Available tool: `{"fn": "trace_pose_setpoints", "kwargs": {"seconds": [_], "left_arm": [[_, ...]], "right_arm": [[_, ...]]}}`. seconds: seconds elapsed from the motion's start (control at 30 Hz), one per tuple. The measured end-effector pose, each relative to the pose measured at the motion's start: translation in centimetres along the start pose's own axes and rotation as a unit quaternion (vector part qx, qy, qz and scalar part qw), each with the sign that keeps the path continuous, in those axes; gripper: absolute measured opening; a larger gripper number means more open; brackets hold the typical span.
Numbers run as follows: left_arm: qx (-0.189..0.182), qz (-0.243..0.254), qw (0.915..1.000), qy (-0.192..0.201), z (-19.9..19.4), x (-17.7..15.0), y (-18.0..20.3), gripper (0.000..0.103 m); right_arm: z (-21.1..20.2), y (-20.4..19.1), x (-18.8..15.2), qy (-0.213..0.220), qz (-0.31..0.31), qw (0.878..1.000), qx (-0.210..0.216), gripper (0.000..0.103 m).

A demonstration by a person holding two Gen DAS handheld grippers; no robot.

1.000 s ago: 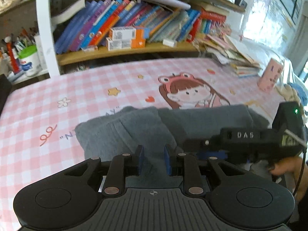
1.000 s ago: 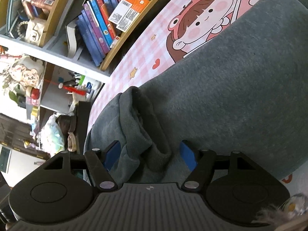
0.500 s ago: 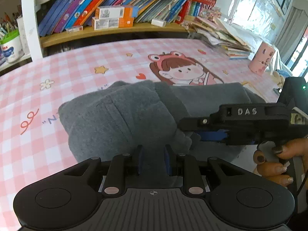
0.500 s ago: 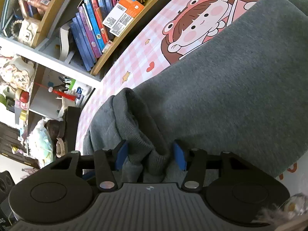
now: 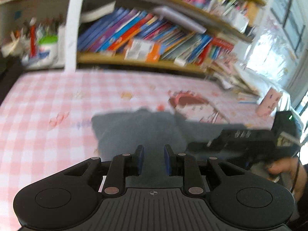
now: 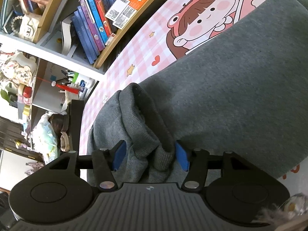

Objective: Fold clothes

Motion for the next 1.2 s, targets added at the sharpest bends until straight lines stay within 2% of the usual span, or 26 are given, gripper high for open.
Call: {"fn": "trace_pose_setpoints", "kwargs": {"seconds": [0.07,0.1,0.23,0.37,0.4,0.43,0.47,0.53,0.63,0.7,0.83,0.9,1.03,1.13,1.2], "left_arm": [[0.016,-0.010,0.9988,-0.045,1.5,-1.4,-1.0,0.022],[0.021,-0.010,0.9983,-0.054,2.1,-1.9,-1.4,0.022],[0.002,-0.039,0.9984,-0.041,2.5,-1.8,-2.3,0.022],[-0.008,-0.044,0.9987,-0.022,2.1,-2.4,-2.4,0.022],[-0.010,-0.053,0.9984,-0.017,2.0,-2.5,-2.5,0.023],[-0.010,-0.060,0.9981,-0.012,1.8,-2.5,-2.5,0.023],[-0.010,-0.064,0.9979,-0.007,1.5,-2.4,-2.5,0.023],[-0.005,-0.058,0.9983,0.006,1.0,-2.0,-2.1,0.023],[-0.012,-0.026,0.9992,0.028,-0.4,-1.7,-0.9,0.023],[-0.021,-0.017,0.9993,0.027,-0.7,-2.0,-0.3,0.023],[-0.020,-0.018,0.9996,0.009,-0.2,-2.9,-0.3,0.022],[-0.018,-0.010,0.9997,0.015,-0.5,-2.9,0.0,0.022],[-0.024,0.007,0.9991,0.034,-1.3,-2.7,0.9,0.022],[-0.022,0.024,0.9994,0.014,-0.9,-3.2,1.3,0.019],[-0.005,0.037,0.9992,-0.017,-0.2,-4.0,1.4,0.019]], "right_arm": [[0.3,0.1,0.1,-0.001,0.008,1.000,-0.006,0.054],[0.4,0.2,0.2,-0.001,0.012,1.000,-0.008,0.053],[0.6,0.6,0.7,0.000,0.034,0.999,-0.015,0.052],[1.1,-0.5,0.7,-0.006,-0.003,1.000,-0.029,0.052],[1.2,-0.8,0.6,-0.009,-0.017,0.999,-0.033,0.046],[1.2,-1.1,0.5,-0.011,-0.031,0.999,-0.033,0.031],[1.1,-1.4,0.3,-0.013,-0.041,0.999,-0.029,0.023],[-0.2,-2.1,0.4,0.005,-0.060,0.998,-0.025,0.018],[-4.0,-3.6,0.4,0.057,-0.106,0.993,-0.003,0.017],[-4.5,-3.3,0.4,0.065,-0.114,0.991,-0.027,0.018],[-0.5,-0.8,-0.3,-0.003,-0.112,0.991,-0.075,0.024],[0.0,-0.1,-0.4,-0.006,-0.089,0.995,-0.046,0.023],[-0.6,-0.2,-0.5,-0.010,-0.074,0.997,-0.016,0.020],[-1.6,-0.6,-0.4,-0.010,-0.050,0.999,0.018,0.020],[-2.3,-1.1,-0.1,-0.003,-0.034,0.998,0.051,0.020]]}}
Point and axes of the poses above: each gripper's, at about its wrist camera, not at the fingertips, and z roughly the way its jaws point, y to its right, x to its top, the point moved 6 cm from there along z, roughly the way its jaws point, and after that the axes turned 10 degrees about -x, right-handed, at the moved point
